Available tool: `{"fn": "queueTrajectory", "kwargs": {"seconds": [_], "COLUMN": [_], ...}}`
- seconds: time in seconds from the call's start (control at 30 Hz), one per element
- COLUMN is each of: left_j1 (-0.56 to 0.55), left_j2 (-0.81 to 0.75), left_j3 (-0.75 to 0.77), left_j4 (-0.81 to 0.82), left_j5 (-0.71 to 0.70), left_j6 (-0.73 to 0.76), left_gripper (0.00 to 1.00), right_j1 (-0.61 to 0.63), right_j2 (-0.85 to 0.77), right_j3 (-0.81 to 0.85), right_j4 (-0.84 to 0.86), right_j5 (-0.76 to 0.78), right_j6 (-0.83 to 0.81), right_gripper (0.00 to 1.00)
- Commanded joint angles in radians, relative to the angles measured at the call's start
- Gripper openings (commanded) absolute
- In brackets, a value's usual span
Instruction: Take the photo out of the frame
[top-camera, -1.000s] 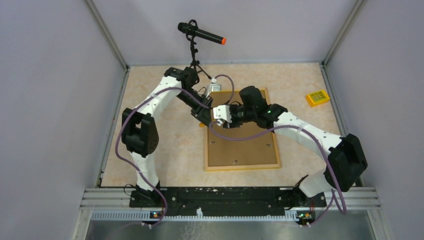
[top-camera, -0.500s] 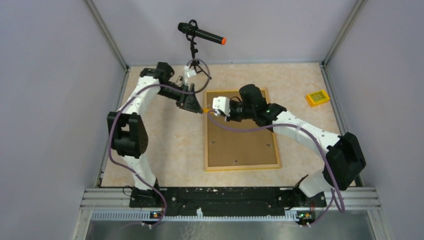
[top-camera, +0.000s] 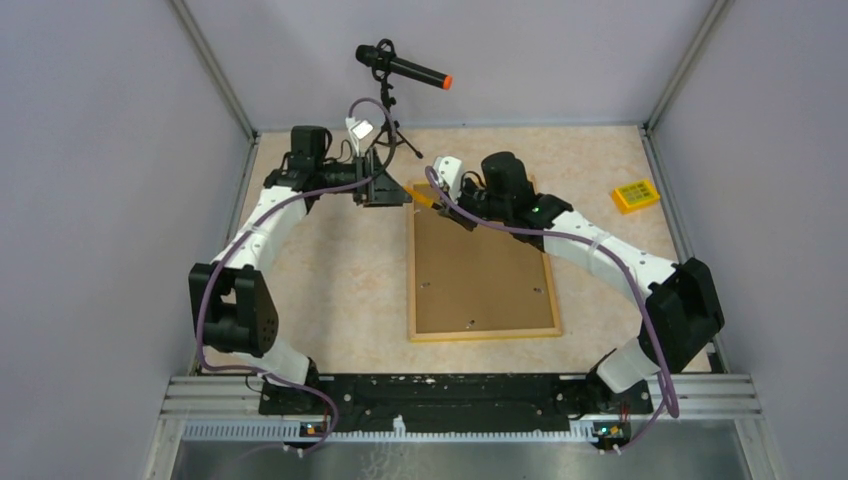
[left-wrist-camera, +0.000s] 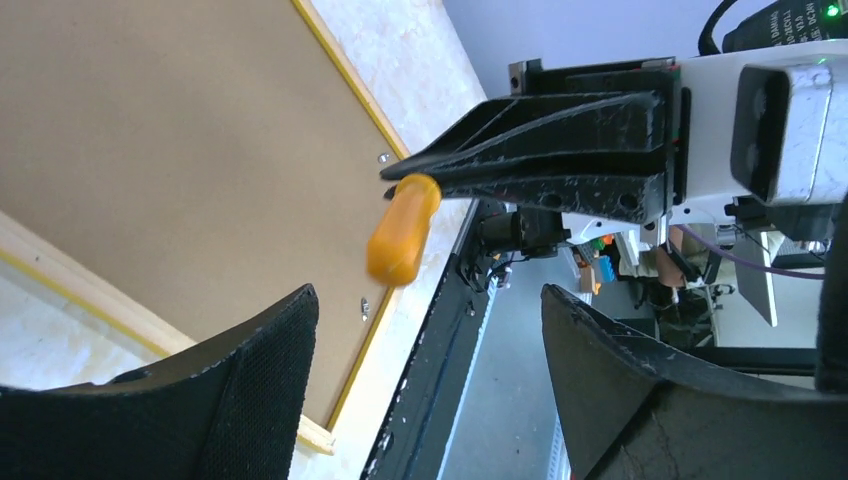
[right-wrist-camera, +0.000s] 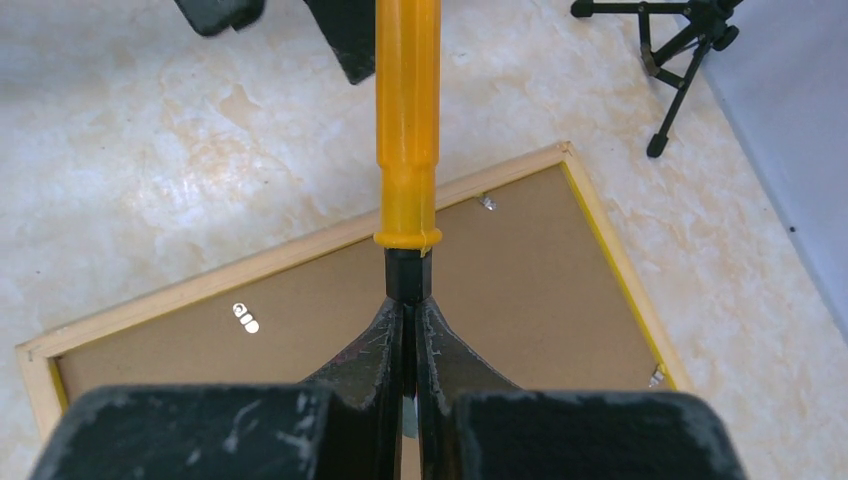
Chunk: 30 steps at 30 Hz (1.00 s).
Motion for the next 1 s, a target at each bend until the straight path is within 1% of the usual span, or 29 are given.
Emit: {"fn": "queueTrajectory", "kwargs": {"seconds": [0.0,0.2,0.37,0.57,0.6,0.63,0.67,0.7,0.73,0.8,0.83,0.9,0.93,0.97], "left_j1": [-0.056,-0.070,-0.079,-0.085,-0.085,-0.085,-0.085,-0.084,-0.083,-0.069,-0.056,-0.043,-0.043,-0.045], "left_j2": [0.011,0.022,0.034,0.040,0.040,0.042,0.043,0.043,0.044,0.049,0.055,0.081,0.103,0.117], "left_j3": [0.064,0.059,0.066,0.058,0.054,0.049,0.045,0.042,0.042,0.060,0.080,0.153,0.213,0.244], "left_j4": [0.056,0.059,0.067,0.095,0.113,0.133,0.151,0.163,0.167,0.134,0.082,-0.064,-0.171,-0.208], "left_j5": [-0.026,-0.046,-0.044,-0.029,-0.018,-0.011,0.000,0.003,0.003,-0.028,-0.068,-0.168,-0.226,-0.278], "left_j6": [-0.026,-0.022,-0.023,-0.044,-0.064,-0.075,-0.095,-0.099,-0.092,-0.028,0.029,0.203,0.294,0.351], "left_gripper": [0.81,0.67,0.48,0.32,0.24,0.20,0.14,0.04,0.00,0.00,0.00,0.00,0.00,0.00], "right_j1": [0.023,0.031,0.034,0.037,0.037,0.038,0.037,0.037,0.036,0.011,-0.018,-0.097,-0.156,-0.187], "right_j2": [-0.003,-0.005,-0.002,0.001,0.003,0.005,0.008,0.014,0.020,0.026,0.029,0.037,0.046,0.050], "right_j3": [0.061,0.070,0.072,0.070,0.069,0.070,0.074,0.083,0.094,0.111,0.113,0.119,0.120,0.122], "right_j4": [0.041,0.040,0.040,0.048,0.046,0.042,0.032,0.016,-0.011,-0.063,-0.090,-0.151,-0.181,-0.218], "right_j5": [-0.049,-0.051,-0.063,-0.078,-0.079,-0.079,-0.080,-0.076,-0.063,-0.028,-0.035,-0.071,-0.090,-0.104], "right_j6": [0.044,0.049,0.060,0.067,0.065,0.067,0.066,0.065,0.065,0.086,0.106,0.152,0.172,0.188], "right_gripper": [0.00,0.00,0.00,0.00,0.00,0.00,0.00,0.03,0.16,0.50,0.58,0.61,0.62,0.62]}}
